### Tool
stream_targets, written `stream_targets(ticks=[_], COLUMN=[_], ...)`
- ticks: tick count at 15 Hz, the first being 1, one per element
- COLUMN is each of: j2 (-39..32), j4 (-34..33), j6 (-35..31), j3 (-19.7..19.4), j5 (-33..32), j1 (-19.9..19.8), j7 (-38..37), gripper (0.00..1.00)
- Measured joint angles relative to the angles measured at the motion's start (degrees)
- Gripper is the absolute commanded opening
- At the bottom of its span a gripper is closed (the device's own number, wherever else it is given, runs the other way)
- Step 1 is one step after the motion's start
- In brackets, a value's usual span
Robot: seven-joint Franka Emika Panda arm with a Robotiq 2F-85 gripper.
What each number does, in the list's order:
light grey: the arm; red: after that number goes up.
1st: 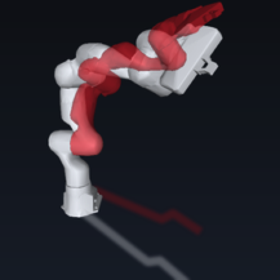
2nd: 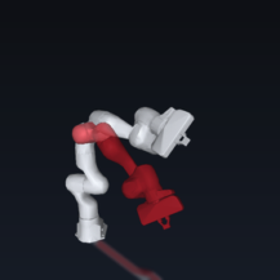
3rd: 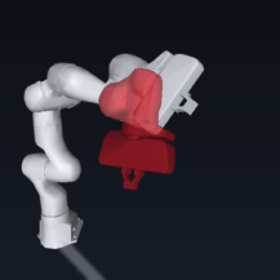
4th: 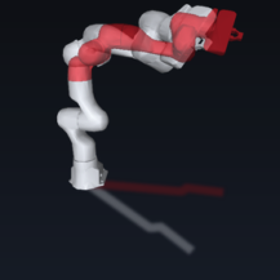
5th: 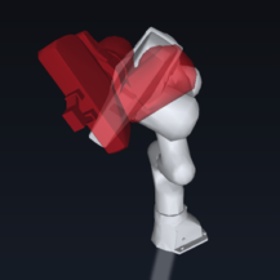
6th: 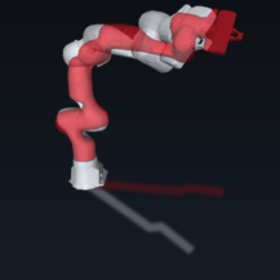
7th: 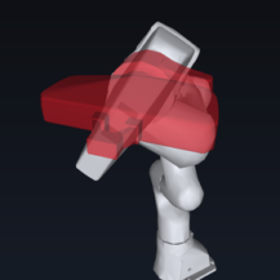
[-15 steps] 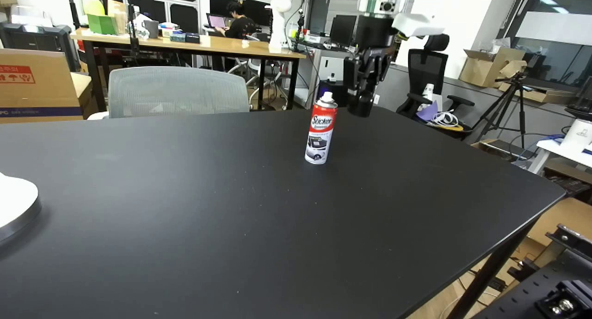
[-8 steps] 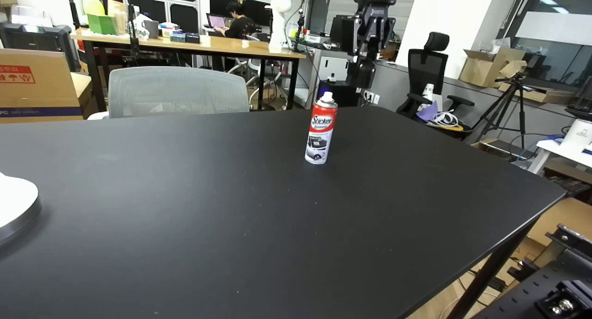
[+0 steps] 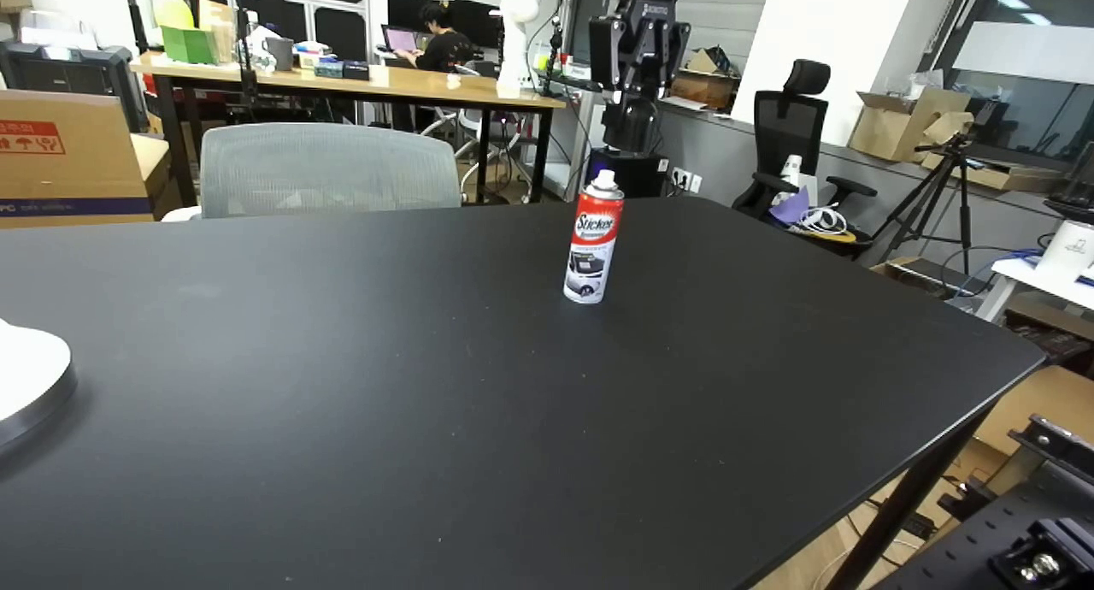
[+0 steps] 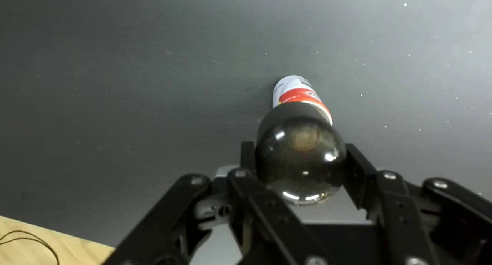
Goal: Put the top back on the bottle on the table
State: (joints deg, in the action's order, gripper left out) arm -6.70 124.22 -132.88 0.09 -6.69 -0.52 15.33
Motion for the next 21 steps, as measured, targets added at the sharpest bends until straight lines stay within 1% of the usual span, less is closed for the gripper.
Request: stream_targets(ticks=[5, 11, 15, 21], j2=[-4.2, -8.2, -9.7, -9.7], j4=[-3.6, -6.6, -7.5, -7.5], j6=[1.7, 2.8, 3.4, 3.5], j3=[0.9, 0.8, 0.8, 0.8], j5=[0.2, 0.2, 0.2, 0.2], j1=[0.7, 0.5, 0.1, 0.1], j7=[-0.7, -0.8, -0.8, -0.8], gripper=[0.32, 0.32, 0.32, 0.32])
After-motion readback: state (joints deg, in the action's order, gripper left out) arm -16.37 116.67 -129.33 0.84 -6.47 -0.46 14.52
